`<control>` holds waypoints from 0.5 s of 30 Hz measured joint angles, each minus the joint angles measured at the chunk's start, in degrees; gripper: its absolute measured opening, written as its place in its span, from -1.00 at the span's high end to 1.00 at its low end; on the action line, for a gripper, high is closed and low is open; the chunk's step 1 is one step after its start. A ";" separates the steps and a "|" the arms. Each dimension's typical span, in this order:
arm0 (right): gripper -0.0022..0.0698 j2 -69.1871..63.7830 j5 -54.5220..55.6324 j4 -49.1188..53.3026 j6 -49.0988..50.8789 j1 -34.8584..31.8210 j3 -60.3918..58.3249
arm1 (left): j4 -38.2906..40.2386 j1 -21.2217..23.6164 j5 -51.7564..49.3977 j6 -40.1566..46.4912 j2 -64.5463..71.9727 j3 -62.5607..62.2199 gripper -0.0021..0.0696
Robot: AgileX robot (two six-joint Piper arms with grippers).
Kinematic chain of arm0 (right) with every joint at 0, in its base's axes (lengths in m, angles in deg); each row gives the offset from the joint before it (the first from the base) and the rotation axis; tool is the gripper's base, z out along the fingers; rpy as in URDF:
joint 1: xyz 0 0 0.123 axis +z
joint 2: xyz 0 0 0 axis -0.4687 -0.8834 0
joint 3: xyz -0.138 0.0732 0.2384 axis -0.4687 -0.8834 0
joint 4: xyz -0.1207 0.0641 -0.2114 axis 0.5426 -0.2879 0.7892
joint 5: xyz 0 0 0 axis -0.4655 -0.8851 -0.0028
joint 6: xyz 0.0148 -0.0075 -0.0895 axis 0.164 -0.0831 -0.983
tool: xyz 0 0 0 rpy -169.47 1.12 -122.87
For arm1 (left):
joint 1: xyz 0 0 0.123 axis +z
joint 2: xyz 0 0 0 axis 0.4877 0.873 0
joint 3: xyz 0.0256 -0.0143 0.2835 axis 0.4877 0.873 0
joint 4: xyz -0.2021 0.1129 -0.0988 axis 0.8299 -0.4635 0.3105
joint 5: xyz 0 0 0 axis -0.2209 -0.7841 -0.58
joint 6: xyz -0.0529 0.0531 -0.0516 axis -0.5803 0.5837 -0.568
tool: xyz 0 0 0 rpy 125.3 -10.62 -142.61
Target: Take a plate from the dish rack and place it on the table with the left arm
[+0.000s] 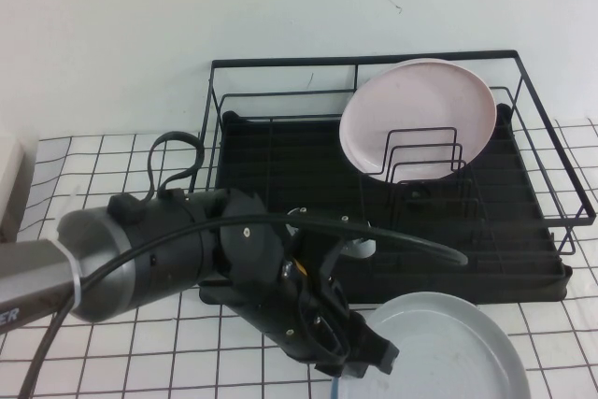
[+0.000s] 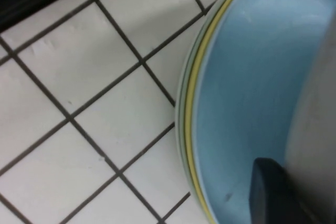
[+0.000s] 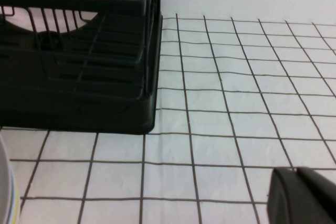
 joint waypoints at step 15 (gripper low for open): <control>0.94 0.00 0.00 0.00 0.00 0.00 0.00 | -0.67 9.66 -5.97 -0.42 -3.40 -0.98 -0.16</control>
